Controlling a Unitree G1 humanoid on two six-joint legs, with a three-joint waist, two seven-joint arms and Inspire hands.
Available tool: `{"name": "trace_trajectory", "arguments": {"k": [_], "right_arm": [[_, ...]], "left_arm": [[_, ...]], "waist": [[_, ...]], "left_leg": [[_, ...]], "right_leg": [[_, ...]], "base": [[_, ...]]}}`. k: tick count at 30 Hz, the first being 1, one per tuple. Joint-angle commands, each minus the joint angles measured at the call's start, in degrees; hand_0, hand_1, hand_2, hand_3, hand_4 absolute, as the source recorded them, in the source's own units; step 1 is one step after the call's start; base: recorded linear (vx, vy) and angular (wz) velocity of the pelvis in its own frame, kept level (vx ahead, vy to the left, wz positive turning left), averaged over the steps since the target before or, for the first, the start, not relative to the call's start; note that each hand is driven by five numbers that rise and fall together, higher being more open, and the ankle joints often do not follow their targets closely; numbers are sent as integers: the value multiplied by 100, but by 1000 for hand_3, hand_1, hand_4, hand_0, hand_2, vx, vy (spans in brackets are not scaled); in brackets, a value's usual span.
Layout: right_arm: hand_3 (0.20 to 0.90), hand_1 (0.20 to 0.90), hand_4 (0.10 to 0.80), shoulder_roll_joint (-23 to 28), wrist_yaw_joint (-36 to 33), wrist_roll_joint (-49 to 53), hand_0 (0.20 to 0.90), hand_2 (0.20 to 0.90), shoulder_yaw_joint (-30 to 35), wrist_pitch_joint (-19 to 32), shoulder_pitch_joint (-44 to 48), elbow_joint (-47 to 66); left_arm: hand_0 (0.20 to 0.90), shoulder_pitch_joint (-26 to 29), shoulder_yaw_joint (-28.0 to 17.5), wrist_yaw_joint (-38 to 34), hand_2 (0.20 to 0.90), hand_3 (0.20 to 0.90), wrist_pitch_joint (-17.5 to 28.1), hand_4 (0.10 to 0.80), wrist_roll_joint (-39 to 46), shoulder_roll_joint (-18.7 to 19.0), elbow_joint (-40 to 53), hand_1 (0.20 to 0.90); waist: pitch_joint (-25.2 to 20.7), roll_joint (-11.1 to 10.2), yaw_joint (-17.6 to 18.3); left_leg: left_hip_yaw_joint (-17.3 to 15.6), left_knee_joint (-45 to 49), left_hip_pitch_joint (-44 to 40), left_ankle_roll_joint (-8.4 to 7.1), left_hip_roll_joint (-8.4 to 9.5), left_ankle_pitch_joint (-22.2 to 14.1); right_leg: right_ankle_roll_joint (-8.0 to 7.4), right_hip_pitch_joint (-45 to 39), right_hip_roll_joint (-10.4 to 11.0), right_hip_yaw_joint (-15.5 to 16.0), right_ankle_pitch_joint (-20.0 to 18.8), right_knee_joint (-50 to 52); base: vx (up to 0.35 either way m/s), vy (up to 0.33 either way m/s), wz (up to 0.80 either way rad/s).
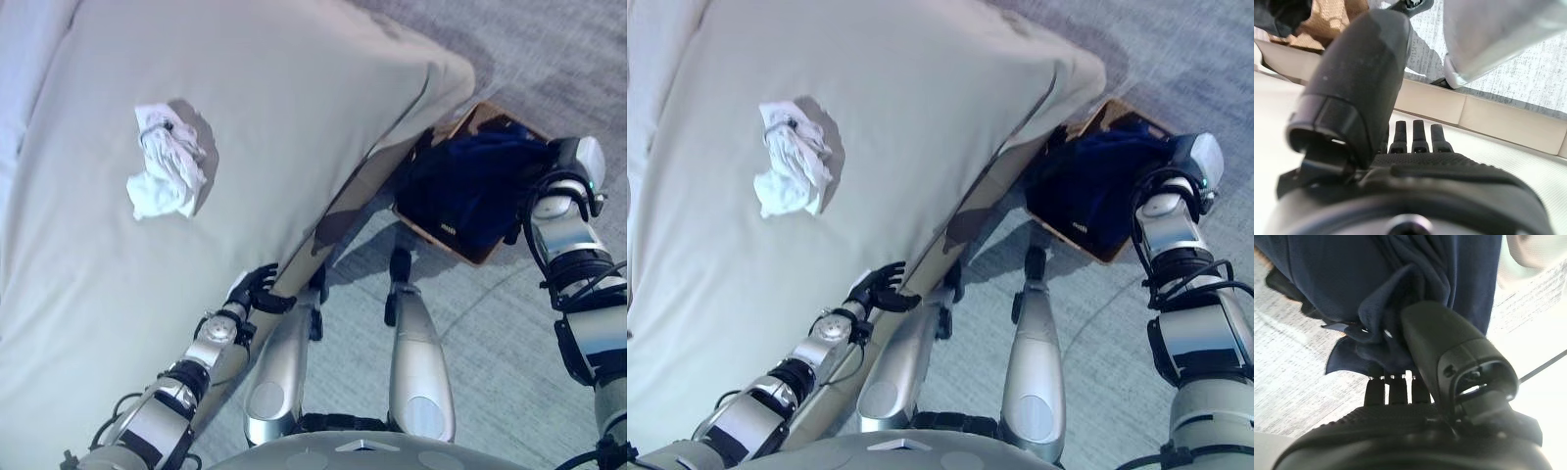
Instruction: Pick up the clothes from the bed and place them into the basket
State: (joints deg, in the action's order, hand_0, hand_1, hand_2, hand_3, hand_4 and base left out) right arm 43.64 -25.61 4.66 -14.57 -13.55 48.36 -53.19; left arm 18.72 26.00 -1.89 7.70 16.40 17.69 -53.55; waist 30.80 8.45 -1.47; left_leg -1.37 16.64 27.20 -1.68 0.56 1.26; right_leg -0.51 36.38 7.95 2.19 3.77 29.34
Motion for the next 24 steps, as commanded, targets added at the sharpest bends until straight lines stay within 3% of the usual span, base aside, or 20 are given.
{"name": "trace_trajectory", "arguments": {"k": [1, 8, 13, 20, 24], "right_arm": [[900, 900, 800, 319, -644, 114, 900, 900, 29, 372, 320, 136], [900, 900, 800, 334, -596, 177, 900, 900, 31, 322, 369, -65], [900, 900, 800, 383, -526, 35, 900, 900, 89, 272, 168, 134], [900, 900, 800, 697, -687, -103, 900, 900, 691, 399, -723, 1388], [900, 900, 800, 684, -573, -212, 900, 900, 1687, 544, -1890, 3227]], "left_arm": [[900, -470, -328, -118, 900, 900, 139, 800, 260, 320, 262, 900], [900, -557, -374, -63, 900, 900, 124, 800, 256, 448, 422, 900], [900, -755, -438, 143, 900, 900, 160, 800, 230, 515, 437, 900], [900, -999, -701, 137, 900, 900, 115, 800, 249, 563, 376, 900], [900, -989, -974, 57, 900, 900, -39, 800, 221, 477, 242, 900]], "waist": [[-100, -32, -17], [-100, 24, -135], [-100, -45, -133], [-100, -511, 28], [-193, -833, 272]], "left_leg": [[171, 1021, 685, 208, 166, -600], [199, 1303, 1180, 262, 210, -635], [254, 1084, 948, 235, 191, -545], [259, 221, -41, 183, 76, -341], [136, -539, -916, 115, -56, -192]], "right_leg": [[290, 133, -379, 299, 664, 728], [325, 595, -475, 304, 768, 1117], [317, 359, -534, 281, 671, 882], [105, -653, -574, 192, 199, -332], [-55, -1485, -603, 146, -72, -1162]], "base": [[7, -50, 14], [14, -46, 14], [57, 35, -1], [85, 65, -16], [86, 130, -8]]}}
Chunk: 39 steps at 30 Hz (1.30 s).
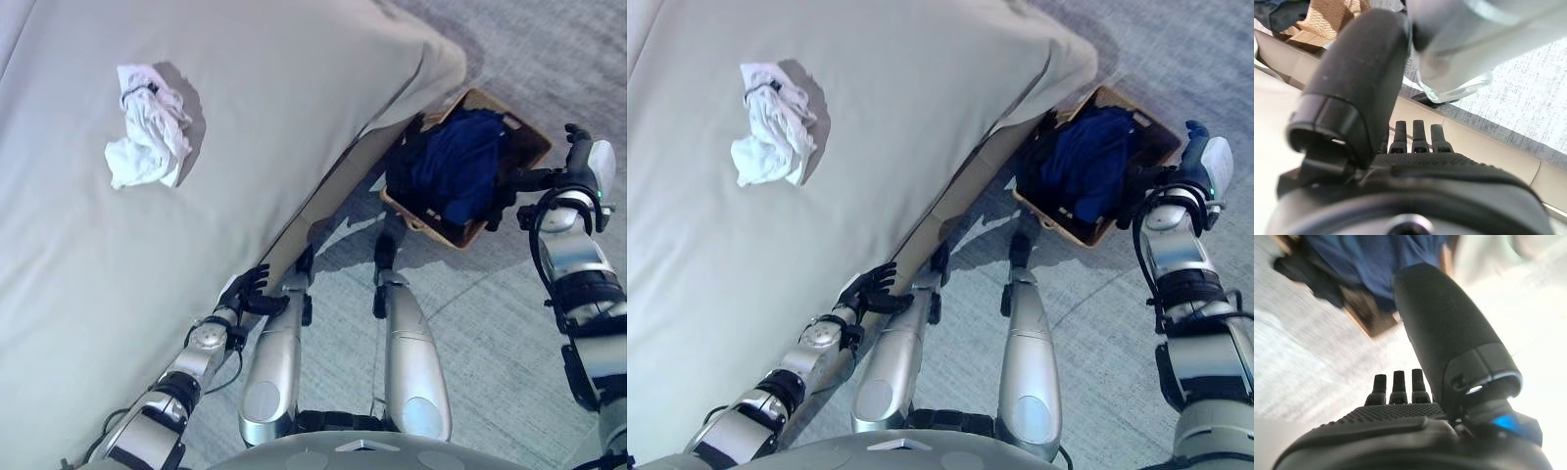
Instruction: Pick up the clothes from the bed and place them into the basket
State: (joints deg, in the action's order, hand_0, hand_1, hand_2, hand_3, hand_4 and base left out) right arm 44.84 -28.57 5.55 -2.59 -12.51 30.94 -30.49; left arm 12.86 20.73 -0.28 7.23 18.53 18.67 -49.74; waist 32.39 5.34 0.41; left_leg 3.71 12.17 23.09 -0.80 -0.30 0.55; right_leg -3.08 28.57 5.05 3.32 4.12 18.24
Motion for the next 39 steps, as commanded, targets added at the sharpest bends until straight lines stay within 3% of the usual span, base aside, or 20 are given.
{"name": "trace_trajectory", "arguments": {"k": [1, 6, 11, 16, 28, 34, 39], "right_arm": [[900, 900, 800, 493, -222, -296, 900, 900, 690, 611, -431, 1478], [900, 900, 800, 238, 488, -918, 900, 900, 712, 953, -863, 2674], [900, 900, 800, 143, 1435, -1688, 900, 900, 75, 1501, -720, 2838], [900, 900, 800, 103, 1754, -2305, 900, 900, -822, 1775, 14, 2543], [900, 900, 800, -551, 1411, -3183, 900, 900, -2799, 1058, 2474, 152], [900, 900, 800, -866, 1454, -2904, 900, 900, -3535, 439, 3395, -1214], [900, 900, 800, -1242, 1605, -2743, 900, 900, -3667, 232, 3995, -2246]], "left_arm": [[900, -404, -546, -91, 900, 900, -34, 800, -32, 336, -221, 900], [900, -518, -785, -147, 900, 900, -154, 800, -254, 29, -503, 900], [900, -755, -903, -169, 900, 900, -150, 800, -408, -159, -784, 900], [900, -822, -848, -121, 900, 900, -190, 800, -567, -163, -1000, 900], [900, -927, -942, 7, 900, 900, -574, 800, -487, 536, -1080, 900], [900, -748, -930, 103, 900, 900, -434, 800, -86, 764, -1059, 900], [900, -720, -994, 305, 900, 900, -217, 800, 210, 750, -731, 900]], "waist": [[-516, -607, 141], [-1140, -881, 117], [-1655, -974, -208], [-1806, -1016, -678], [-1383, -1123, -2137], [-872, -1159, -2685], [-323, -1174, -3150]], "left_leg": [[-405, -286, -672, 15, 10, -71], [-504, -790, -1426, -11, 37, -103], [-427, -885, -1825, 22, 106, -199], [-95, -746, -1929, 86, 241, -283], [904, -505, -1474, 191, 589, -212], [1104, -279, -867, 143, 633, -165], [1235, -93, -394, 78, 636, -260]], "right_leg": [[157, -883, -308, 24, -206, -297], [11, -1723, -235, 69, -423, -1071], [-10, -2276, -149, 266, -370, -1238], [-6, -2622, -3, 566, -274, -1195], [-192, -2917, 384, 1568, -373, -1231], [-192, -2719, 442, 1898, -410, -1178], [-262, -2483, 443, 2205, -370, -1097]], "base": [[128, 126, -7], [143, 132, -16], [167, 122, 9], [119, 108, 32], [33, 45, 66], [-65, -6, 38], [-10, -9, 32]]}}
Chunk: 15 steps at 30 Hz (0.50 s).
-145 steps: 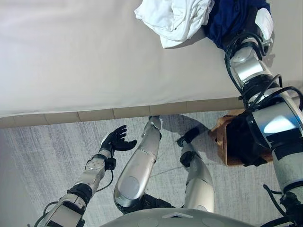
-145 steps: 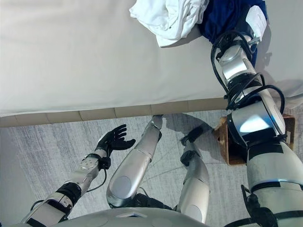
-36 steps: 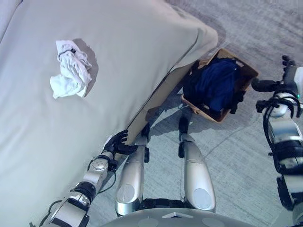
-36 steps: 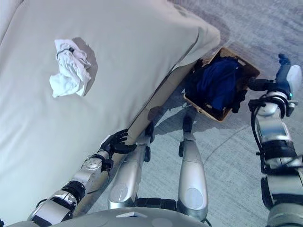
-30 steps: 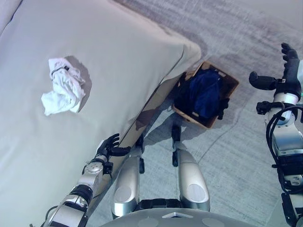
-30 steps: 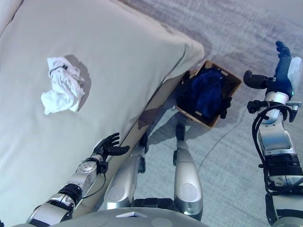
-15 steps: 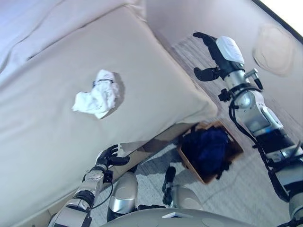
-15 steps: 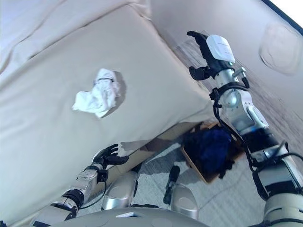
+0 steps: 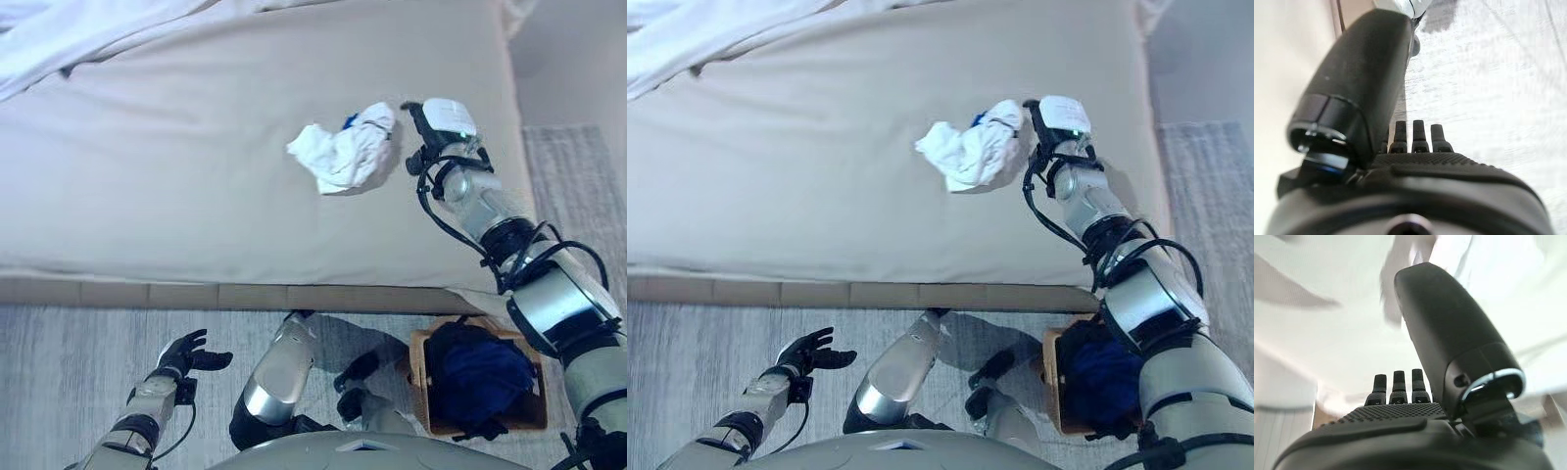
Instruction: Pick up the clothes from the bed and place them into the basket
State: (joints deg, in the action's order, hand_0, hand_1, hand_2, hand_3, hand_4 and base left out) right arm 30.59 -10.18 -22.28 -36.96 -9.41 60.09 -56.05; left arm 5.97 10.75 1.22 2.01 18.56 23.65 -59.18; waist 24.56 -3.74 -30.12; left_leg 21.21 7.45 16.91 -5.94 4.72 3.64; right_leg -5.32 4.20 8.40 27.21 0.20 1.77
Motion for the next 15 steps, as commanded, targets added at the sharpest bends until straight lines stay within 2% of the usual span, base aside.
{"name": "trace_trajectory", "arguments": {"k": [1, 4, 9, 13, 14, 15], "right_arm": [[900, 900, 800, 146, -260, 61, 900, 900, -246, -12, 1193, 125], [900, 900, 800, 50, -329, 148, 900, 900, -270, -36, 1369, -193], [900, 900, 800, -134, -520, 74, 900, 900, -376, -291, 1764, -602], [900, 900, 800, -260, -770, 599, 900, 900, -257, -423, 2017, -773], [293, 380, 193, -280, -858, 992, 380, 380, -245, -328, 2051, -783], [200, 300, 100, -321, -948, 1493, 300, 300, -189, -144, 2065, -760]], "left_arm": [[900, -32, 49, 169, 900, 900, 373, 800, 285, 234, 279, 900], [900, -153, 134, 221, 900, 900, 563, 800, 404, 188, 471, 900], [900, -227, 386, 335, 900, 900, 828, 800, 710, 113, 884, 900], [900, -290, 527, 276, 900, 900, 1028, 800, 901, 85, 1137, 900], [900, -308, 536, 264, 900, 900, 1041, 800, 915, 82, 1173, 900], [900, -320, 556, 231, 900, 900, 1032, 800, 930, 85, 1217, 900]], "waist": [[522, -260, -146], [523, -253, -240], [523, -60, -296], [523, 82, -339], [523, 102, -349], [523, 110, -334]], "left_leg": [[-490, 426, 395, 598, 143, -547], [-409, 626, 872, 597, 156, -521], [-332, 1011, 1731, 610, 199, -430], [-228, 1105, 2251, 611, 209, -309], [-197, 1119, 2329, 611, 208, -299], [-178, 1136, 2393, 609, 201, -301]], "right_leg": [[-49, 85, 117, -113, 2, 599], [-67, 497, 146, 51, 19, 840], [-100, 1435, 293, 285, 144, 1562], [-124, 2083, 370, 408, 267, 2044], [-128, 2188, 383, 420, 302, 2107], [-135, 2279, 379, 411, 310, 2126]], "base": [[-80, 35, 14], [-56, 68, 6], [-80, 124, 9], [-66, 55, 8], [-78, 10, 3], [-74, 8, 0]]}}
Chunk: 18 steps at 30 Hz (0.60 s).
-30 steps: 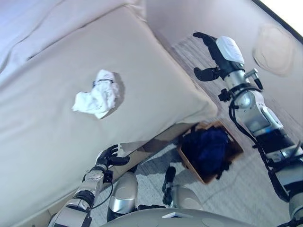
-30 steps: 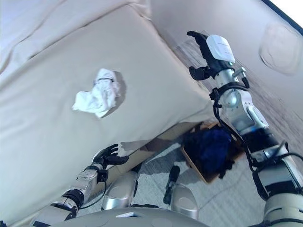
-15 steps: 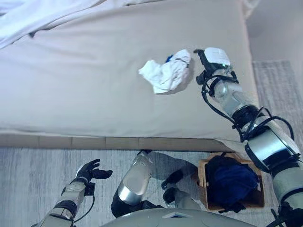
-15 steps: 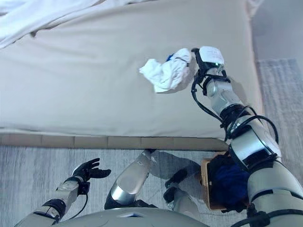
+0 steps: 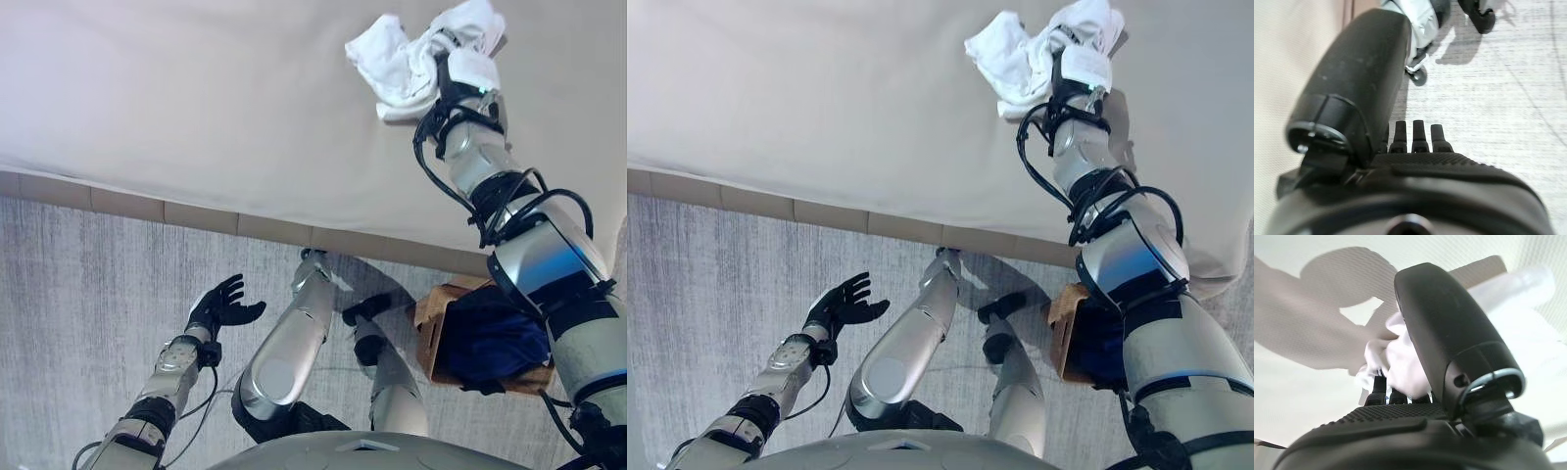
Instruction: Pick up the clothes from the bed and place them into the basket
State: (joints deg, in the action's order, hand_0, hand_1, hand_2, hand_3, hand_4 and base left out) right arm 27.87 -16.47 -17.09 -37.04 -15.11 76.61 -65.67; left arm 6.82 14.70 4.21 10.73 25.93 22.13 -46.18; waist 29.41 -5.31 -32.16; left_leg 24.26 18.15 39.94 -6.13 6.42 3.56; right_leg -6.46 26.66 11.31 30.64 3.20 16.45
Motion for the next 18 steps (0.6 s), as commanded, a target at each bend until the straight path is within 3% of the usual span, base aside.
{"name": "trace_trajectory", "arguments": {"k": [1, 3, 8, 14, 15, 18], "right_arm": [[200, 300, 100, -75, -452, 1518, 300, 300, -108, 730, 421, 280], [200, 300, 100, -222, -677, 2173, 300, 300, 192, 1320, 312, 641], [200, 300, 100, -388, -863, 2499, 300, 300, 747, 2162, -147, 1913], [200, 300, 100, -8, -890, 2321, 300, 300, 1129, 2251, -370, 3271], [200, 300, 100, 65, -862, 2416, 300, 300, 1217, 2228, -396, 3460], [200, 300, 100, 250, -793, 2476, 300, 300, 1436, 2045, -583, 3997]], "left_arm": [[900, -414, 178, -112, 900, 900, 148, 800, 209, 228, -57, 900], [900, -423, 171, -178, 900, 900, 148, 800, 195, 166, -116, 900], [900, -414, 57, -450, 900, 900, 125, 800, 98, 75, -285, 900], [900, -287, -77, -722, 900, 900, -20, 800, -174, 121, -524, 900], [900, -246, -89, -750, 900, 900, -58, 800, -255, 133, -573, 900], [900, -139, -119, -872, 900, 900, -331, 800, -567, 125, -706, 900]], "waist": [[39, 256, -105], [39, 230, -30], [39, 11, 275], [39, -296, 621], [39, -337, 680], [-56, -405, 888]], "left_leg": [[-483, 93, 128, 626, 22, -316], [-507, 190, 141, 611, -4, -402], [-682, 244, -169, 581, -128, -653], [-993, -214, -1357, 585, -318, -808], [-1060, -336, -1479, 598, -301, -627], [-1321, -727, -2315, 587, -369, -640]], "right_leg": [[-18, 91, 76, 49, 20, 663], [-7, 160, 46, -5, 44, 695], [12, -122, -77, -256, -88, 387], [8, -1012, -285, -838, -266, -328], [50, -1110, -276, -869, -417, -489], [22, -1790, -365, -1172, -402, -904]], "base": [[-84, 21, -6], [-74, 50, -8], [-42, -11, -18], [-34, -71, -38], [-71, -37, -46], [26, -42, -54]]}}
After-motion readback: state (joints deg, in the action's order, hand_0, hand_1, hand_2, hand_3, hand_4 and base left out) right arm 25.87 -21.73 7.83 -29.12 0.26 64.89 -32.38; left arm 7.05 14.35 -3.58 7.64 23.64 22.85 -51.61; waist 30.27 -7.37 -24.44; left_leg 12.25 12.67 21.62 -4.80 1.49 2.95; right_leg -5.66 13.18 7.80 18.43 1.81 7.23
